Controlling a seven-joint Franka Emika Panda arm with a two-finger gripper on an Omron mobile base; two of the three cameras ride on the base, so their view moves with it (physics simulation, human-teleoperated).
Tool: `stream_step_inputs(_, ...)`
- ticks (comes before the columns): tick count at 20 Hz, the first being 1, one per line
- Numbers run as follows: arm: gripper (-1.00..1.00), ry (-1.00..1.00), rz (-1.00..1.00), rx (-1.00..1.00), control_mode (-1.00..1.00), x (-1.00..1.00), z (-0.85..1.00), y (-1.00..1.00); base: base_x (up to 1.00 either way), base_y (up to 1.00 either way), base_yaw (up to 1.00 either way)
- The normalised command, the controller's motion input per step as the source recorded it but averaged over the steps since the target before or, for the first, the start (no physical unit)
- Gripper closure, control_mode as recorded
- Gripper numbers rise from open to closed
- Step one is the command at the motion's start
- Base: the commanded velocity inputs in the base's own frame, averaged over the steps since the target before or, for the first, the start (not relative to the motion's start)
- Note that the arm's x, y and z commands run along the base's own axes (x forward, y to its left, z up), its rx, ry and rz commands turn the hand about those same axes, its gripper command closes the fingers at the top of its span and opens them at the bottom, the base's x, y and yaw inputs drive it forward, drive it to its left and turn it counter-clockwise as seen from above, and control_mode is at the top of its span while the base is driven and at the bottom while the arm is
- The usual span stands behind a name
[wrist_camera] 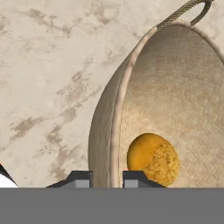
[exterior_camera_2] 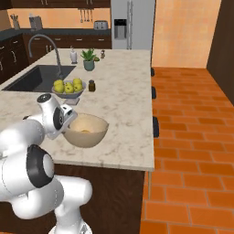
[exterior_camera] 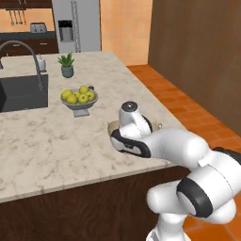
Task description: Open the cabinet, pick up the bread from the cabinet and place it in the basket. Then move the basket to the dining counter.
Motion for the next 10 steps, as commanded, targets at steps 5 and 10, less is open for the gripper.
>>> stream_step_inputs(5,1.0,0.01,0.0,0.01,-1.0,0.1,-0.48,0.0,0.0,0.0,0.0)
stream_step_inputs(10,-1.0,0.01,0.0,0.06,-1.0,0.01,-0.14,0.0,0.0,0.0,0.0)
